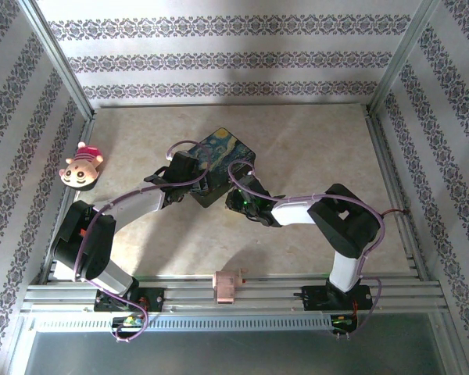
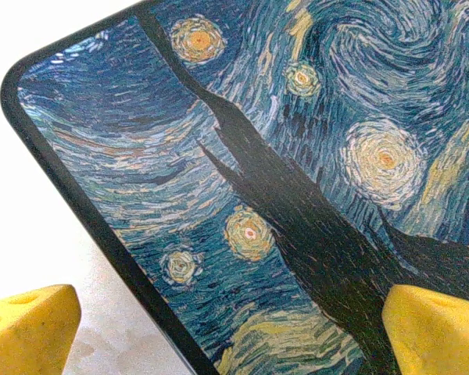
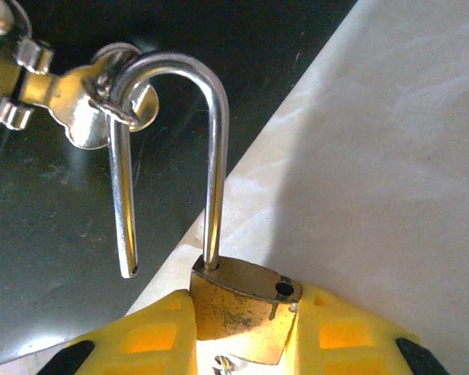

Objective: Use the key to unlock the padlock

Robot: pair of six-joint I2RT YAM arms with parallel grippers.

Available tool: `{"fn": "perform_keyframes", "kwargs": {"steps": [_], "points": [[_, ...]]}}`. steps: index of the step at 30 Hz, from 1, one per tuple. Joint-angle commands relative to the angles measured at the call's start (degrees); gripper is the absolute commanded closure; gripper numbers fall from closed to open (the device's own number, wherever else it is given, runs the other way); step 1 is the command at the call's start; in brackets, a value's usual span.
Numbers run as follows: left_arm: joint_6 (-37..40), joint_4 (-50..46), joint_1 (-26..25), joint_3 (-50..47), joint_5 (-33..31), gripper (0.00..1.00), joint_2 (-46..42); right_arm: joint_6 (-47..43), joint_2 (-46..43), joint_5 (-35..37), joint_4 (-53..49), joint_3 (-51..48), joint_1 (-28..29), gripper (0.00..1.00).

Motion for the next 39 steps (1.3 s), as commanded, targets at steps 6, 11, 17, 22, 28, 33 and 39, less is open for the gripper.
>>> {"fn": "perform_keyframes", "kwargs": {"steps": [6,11,17,22,28,33,39], "points": [[1.33,-5.91,0.42,-2.68,2.87,0.01,1.1,2.65,-0.59,-0.54,6.11,-1.36,-1.86,1.0],[1.05,-5.16,0.44,-3.1,3.59,0.01,1.19,3.98,-0.27,-1.2,9.28,-3.14,-2.56,1.0],[0.61,-4.67,0.44,-3.51,4.19,0.01,1.45,4.21,0.04,-1.8,10.33,-3.19,-2.66,1.0],[0.53,-4.86,0.41,-3.47,4.18,0.01,1.06,2.92,-1.35,-1.07,10.15,-4.62,-2.92,1.0],[0.97,-5.53,0.4,-2.86,3.64,0.01,1.1,0.23,-2.95,-1.41,9.84,-5.92,-3.17,0.74],[0.71,-5.47,0.4,-2.5,3.98,0.01,1.8,-1.41,-2.02,-2.12,9.64,-5.1,-3.18,0.65],[0.61,-5.84,0.44,-2.22,4.18,0.01,1.89,-3.73,-0.27,-1.37,6.04,-2.49,-2.37,0.55]]}}
